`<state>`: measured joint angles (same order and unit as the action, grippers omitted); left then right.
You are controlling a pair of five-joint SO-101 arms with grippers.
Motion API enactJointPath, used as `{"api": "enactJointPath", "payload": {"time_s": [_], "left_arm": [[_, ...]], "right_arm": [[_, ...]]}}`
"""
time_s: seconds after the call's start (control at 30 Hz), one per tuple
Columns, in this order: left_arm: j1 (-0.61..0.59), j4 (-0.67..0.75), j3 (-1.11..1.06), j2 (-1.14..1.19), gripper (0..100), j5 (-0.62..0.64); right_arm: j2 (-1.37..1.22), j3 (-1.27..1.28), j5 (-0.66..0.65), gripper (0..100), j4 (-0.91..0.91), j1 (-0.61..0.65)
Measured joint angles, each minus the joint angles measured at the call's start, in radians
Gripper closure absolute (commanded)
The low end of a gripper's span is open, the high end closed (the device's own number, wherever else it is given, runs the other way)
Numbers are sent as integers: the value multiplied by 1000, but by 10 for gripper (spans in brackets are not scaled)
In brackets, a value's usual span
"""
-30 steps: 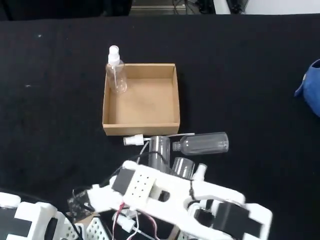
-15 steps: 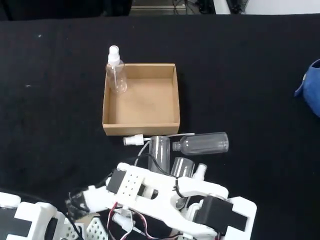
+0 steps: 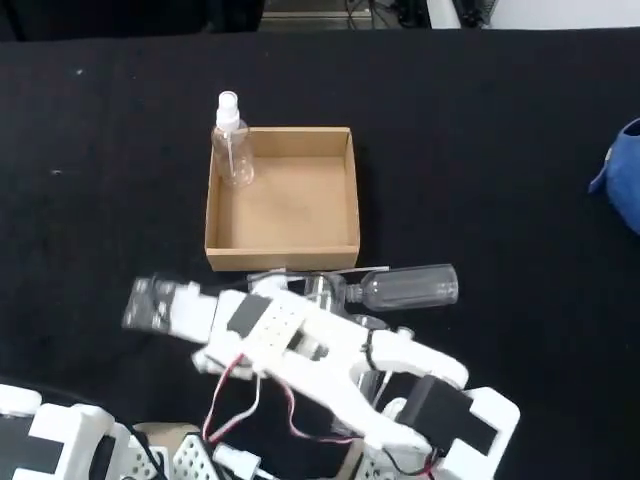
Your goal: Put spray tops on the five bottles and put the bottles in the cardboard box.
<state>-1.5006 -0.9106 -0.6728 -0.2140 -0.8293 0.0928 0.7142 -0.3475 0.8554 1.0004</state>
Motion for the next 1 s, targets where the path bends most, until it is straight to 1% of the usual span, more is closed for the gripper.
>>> {"api": "enactJointPath", "payload": {"time_s": [0.07, 0.13, 0.3, 0.4, 0.5, 0.6, 0.73, 0.83, 0.93, 1.0], "left_arm": [[0, 0, 0, 0, 970, 0], [0, 0, 0, 0, 970, 0], [0, 0, 0, 0, 970, 0], [0, 0, 0, 0, 970, 0], [2, 0, 0, 0, 970, 0], [23, -23, 0, 0, 970, 0], [86, -87, 0, 0, 970, 0], [146, -133, 0, 0, 970, 0], [206, -173, 0, 0, 970, 2], [235, -199, 0, 0, 970, 2]], "right_arm": [[0, -15, 77, 980, -5, -23], [3, -41, 126, 980, 9, -29], [121, -161, 176, 979, 170, -38], [206, -238, 181, 980, 287, -104], [262, -305, 183, 980, 393, -213], [292, -364, 183, 979, 485, -382], [296, -391, 183, 977, 542, -706], [298, -376, 183, 976, 539, -977], [298, -293, 183, 975, 483, -1203], [298, -212, 183, 975, 416, -1326]]}}
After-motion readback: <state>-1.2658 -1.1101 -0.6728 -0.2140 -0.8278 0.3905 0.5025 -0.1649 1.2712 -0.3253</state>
